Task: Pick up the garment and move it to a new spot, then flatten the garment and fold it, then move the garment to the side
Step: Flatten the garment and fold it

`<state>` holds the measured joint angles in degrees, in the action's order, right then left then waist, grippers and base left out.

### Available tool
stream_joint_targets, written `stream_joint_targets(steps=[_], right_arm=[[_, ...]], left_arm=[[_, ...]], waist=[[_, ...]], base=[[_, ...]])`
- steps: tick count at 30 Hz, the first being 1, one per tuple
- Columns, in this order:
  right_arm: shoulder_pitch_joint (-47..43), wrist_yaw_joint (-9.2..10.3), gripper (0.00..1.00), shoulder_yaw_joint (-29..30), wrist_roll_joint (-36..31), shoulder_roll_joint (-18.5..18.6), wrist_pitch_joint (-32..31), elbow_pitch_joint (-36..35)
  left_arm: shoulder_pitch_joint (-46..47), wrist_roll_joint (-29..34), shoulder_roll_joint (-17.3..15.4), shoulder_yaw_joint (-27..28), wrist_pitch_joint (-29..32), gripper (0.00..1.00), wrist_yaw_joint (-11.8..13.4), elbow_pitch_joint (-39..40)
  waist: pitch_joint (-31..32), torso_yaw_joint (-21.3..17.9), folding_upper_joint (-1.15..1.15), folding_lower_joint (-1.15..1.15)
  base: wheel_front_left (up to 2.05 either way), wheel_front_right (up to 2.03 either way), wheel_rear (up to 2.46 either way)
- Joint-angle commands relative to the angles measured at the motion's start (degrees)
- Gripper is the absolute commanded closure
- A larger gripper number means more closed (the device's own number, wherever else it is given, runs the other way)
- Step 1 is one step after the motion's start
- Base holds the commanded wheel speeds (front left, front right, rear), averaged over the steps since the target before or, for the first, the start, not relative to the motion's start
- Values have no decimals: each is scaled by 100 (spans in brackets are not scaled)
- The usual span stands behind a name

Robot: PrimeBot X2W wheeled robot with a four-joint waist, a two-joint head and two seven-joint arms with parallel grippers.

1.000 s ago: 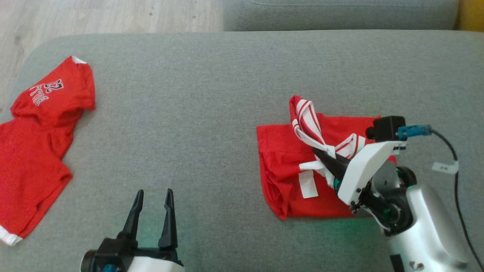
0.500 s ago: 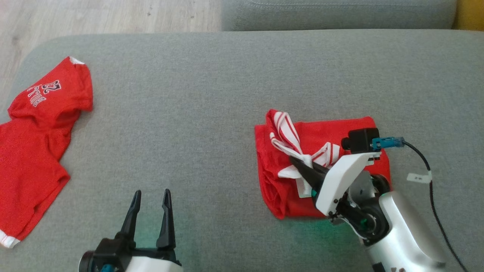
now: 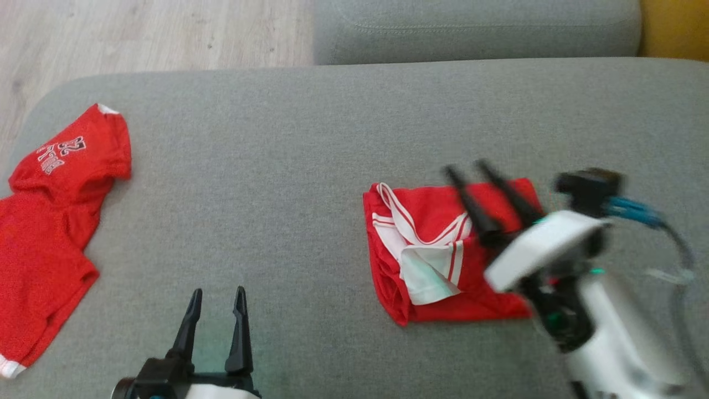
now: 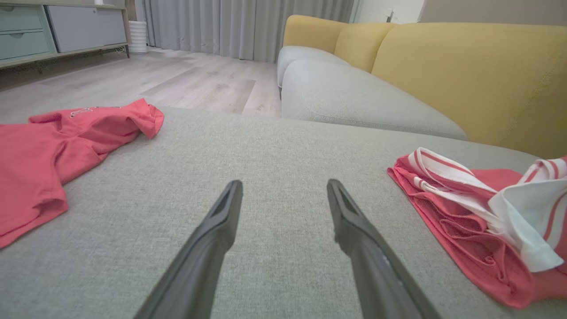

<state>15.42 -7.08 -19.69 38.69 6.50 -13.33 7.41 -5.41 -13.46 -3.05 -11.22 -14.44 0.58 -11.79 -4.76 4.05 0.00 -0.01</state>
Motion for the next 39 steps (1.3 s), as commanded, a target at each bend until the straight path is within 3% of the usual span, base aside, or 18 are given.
stream_joint_targets(steps=[1, 6, 10, 15, 16, 17, 18, 19, 30, 39], right_arm=[[-43, -41, 0, 85, -300, 205, 265, -284], [-616, -41, 0, 762, -1291, 771, 1079, -234], [-983, -41, 0, 1083, -1597, 913, 1460, 14], [-1113, -41, 0, 974, -1792, 919, 1669, 431], [-1077, -41, 9, 909, -1772, 896, 1680, 504], [-1022, -41, 57, 834, -1729, 876, 1656, 581], [-938, -41, 88, 735, -1704, 879, 1633, 643], [-722, -41, 100, 554, -1666, 891, 1595, 794], [222, -41, 100, -682, -1328, 919, 1453, 2153], [335, -41, 100, -1916, -603, 962, 1458, 2218]], left_arm=[[86, 63, 17, 215, -56, 0, 8, 215], [-1, 103, 17, 309, -56, 0, -21, 259], [-43, 119, 17, 346, -56, 0, -35, 265], [-78, 122, 17, 325, -56, 0, -23, 304], [-73, 122, 17, 321, -56, 0, -22, 310], [-56, 122, 17, 319, -56, 0, -24, 312], [-33, 124, 17, 317, -56, 0, -28, 316], [19, 132, 17, 309, -56, 0, -46, 311], [134, 142, 17, 209, -56, 0, -71, 208], [80, 128, 17, 207, -56, 0, -46, 168]], waist=[[51, -28, 0, 1], [200, -110, 0, 1], [272, -165, 0, 1], [261, -220, 0, 1], [245, -222, 0, 1], [216, -221, 0, 1], [174, -218, 0, 1], [105, -203, 0, 1], [-15, 72, 0, 1], [59, 229, 0, 1]], base=[[0, 0, 0], [0, 0, 0], [0, 0, 0], [0, 0, 0], [0, 0, 0], [0, 0, 0], [0, 0, 0], [0, 0, 0], [0, 0, 0], [0, 0, 0]])
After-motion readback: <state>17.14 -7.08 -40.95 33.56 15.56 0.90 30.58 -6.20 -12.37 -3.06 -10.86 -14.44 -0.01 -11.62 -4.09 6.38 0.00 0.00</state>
